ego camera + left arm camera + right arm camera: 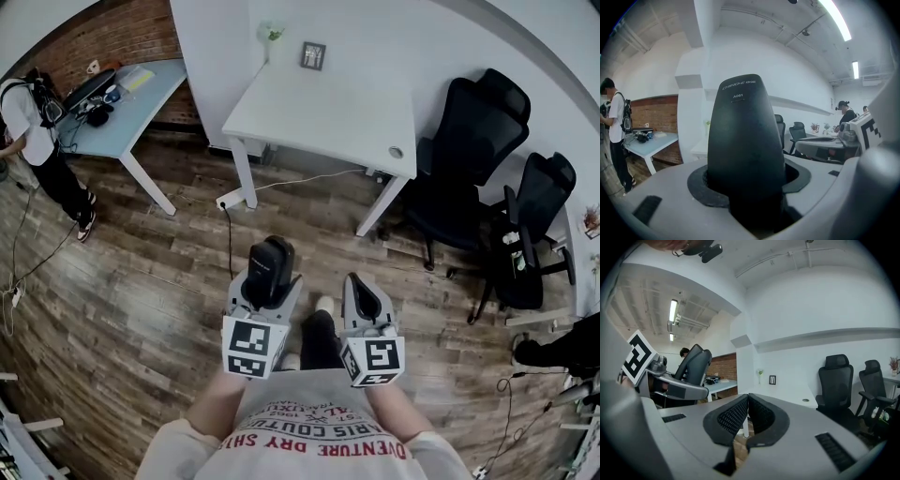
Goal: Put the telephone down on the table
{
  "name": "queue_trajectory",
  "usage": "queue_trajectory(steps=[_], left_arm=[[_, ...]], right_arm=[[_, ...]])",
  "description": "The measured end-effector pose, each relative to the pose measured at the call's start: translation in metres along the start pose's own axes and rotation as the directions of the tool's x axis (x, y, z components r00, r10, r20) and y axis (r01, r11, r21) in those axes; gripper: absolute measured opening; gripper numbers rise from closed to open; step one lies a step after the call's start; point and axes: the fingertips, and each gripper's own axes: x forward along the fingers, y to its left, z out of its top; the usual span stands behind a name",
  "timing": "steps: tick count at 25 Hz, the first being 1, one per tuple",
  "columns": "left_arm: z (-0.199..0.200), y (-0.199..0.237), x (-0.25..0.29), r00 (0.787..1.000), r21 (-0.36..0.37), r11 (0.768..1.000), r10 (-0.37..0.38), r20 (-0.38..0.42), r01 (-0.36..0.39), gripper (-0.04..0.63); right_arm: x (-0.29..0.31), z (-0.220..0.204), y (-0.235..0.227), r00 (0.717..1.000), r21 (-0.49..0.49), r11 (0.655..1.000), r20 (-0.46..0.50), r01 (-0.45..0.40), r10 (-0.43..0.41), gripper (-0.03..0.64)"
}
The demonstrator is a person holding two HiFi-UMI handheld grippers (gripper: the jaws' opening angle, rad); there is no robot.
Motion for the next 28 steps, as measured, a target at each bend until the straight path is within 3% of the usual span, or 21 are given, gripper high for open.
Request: queue_trajectory(steps=[14,20,28], left_arm=[[0.062,0.074,0.181,0.995,0.008,0.996,0.093,-0.023,-0.093,0.291],[0.087,0.077,0.268,0.997,0.016,0.997,0.076,-0.031,-0.076,0.29],[0.101,0.093,0.333,0.997,0.022,0.997,0.069,-0.039,-0.068,0.29]], right_arm=[[0.194,0.03,-0.106,0.994,0.007,0.995,0.022,-0.104,0.104,0.025],[0.258,0.034,-0.172,0.994,0.013,0.994,0.01,-0.106,0.106,0.025],[0.311,0.036,-0.212,0.994,-0.001,0.994,-0.003,-0.111,0.111,0.025]])
